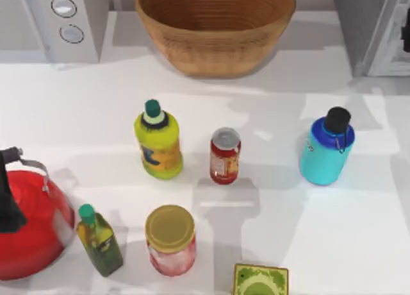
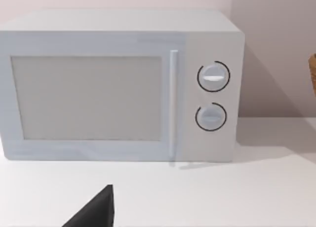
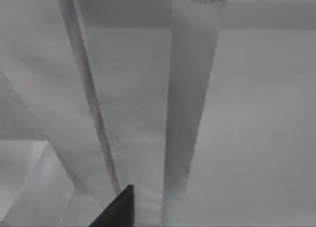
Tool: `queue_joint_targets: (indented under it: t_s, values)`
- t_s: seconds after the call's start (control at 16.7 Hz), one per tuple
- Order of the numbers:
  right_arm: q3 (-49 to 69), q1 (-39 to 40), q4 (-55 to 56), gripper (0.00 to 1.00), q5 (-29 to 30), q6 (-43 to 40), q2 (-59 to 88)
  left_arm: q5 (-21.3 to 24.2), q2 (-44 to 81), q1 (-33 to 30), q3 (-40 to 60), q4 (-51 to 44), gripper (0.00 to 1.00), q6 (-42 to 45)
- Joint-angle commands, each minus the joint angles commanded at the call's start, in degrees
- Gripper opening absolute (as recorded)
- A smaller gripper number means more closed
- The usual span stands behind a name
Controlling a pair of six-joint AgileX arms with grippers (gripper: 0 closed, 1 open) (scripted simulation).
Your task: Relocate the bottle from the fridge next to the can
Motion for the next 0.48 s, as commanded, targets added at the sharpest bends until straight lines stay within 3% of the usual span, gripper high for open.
queue_joint_targets:
  t_s: [0.48]
  values:
    - [13.99,0.05,-2.80,1.00,0.26,0.15,10.44,0.00,0.00,0.00,0.00,0.00,1.00,0.00]
